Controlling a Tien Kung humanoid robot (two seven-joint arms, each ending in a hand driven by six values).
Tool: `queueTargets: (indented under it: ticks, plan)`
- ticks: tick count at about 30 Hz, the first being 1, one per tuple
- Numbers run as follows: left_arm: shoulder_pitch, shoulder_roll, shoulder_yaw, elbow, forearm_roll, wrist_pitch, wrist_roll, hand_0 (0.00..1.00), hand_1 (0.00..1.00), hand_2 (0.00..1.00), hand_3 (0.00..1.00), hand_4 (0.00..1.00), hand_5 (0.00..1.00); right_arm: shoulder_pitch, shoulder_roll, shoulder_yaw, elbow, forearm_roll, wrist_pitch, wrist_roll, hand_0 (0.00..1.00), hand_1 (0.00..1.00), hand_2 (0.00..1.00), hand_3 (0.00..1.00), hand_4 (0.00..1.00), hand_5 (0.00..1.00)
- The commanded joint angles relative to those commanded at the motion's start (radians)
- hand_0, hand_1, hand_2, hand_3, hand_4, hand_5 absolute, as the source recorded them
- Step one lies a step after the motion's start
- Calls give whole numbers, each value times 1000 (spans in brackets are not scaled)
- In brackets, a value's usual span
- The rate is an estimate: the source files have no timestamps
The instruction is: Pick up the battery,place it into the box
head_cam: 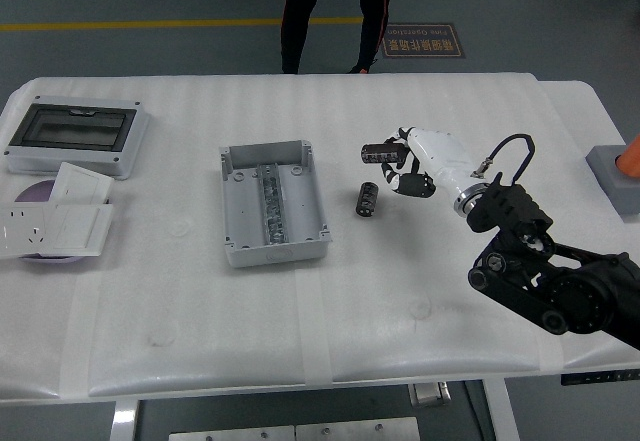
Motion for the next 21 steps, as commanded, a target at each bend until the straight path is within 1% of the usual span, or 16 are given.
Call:
queueTargets:
  ticks: [5, 10, 12, 14, 16, 17, 21]
  plan:
    - [0, 0, 0, 0, -1, 1, 0, 581, 653, 641, 551, 578, 463, -7, 22, -11, 101, 35, -14, 5, 266, 321, 417, 648, 435, 215]
    - [0, 0, 0, 0, -1, 0, 0, 581, 653, 641, 551, 578, 463, -6, 59, -54, 181, 73, -30, 16, 266, 321, 417, 648, 435, 215]
    - [0, 0, 1, 0, -2, -1, 1, 580, 653, 643, 551, 585, 469, -3, 73, -72, 185, 84, -31, 22, 266, 321, 416, 649, 453, 228]
    - [0, 0, 3, 0, -4, -2, 1, 580, 653, 643, 551, 585, 469, 3, 88, -90, 175, 90, -16, 23, 266, 321, 416, 649, 453, 228]
    - [0, 0, 4, 0, -4, -2, 1, 580, 653, 643, 551, 585, 469, 10, 99, -106, 159, 91, 2, 21, 266, 321, 416, 649, 453, 228]
    - [-1, 1, 3, 0, -5, -2, 1, 580, 653, 639, 549, 584, 468, 14, 104, -115, 149, 92, 10, 21, 266, 320, 416, 647, 469, 244]
    - [-2, 2, 1, 0, -1, -4, 3, 580, 653, 639, 549, 584, 468, 26, 125, -139, 104, 79, 25, 24, 266, 320, 416, 647, 469, 244]
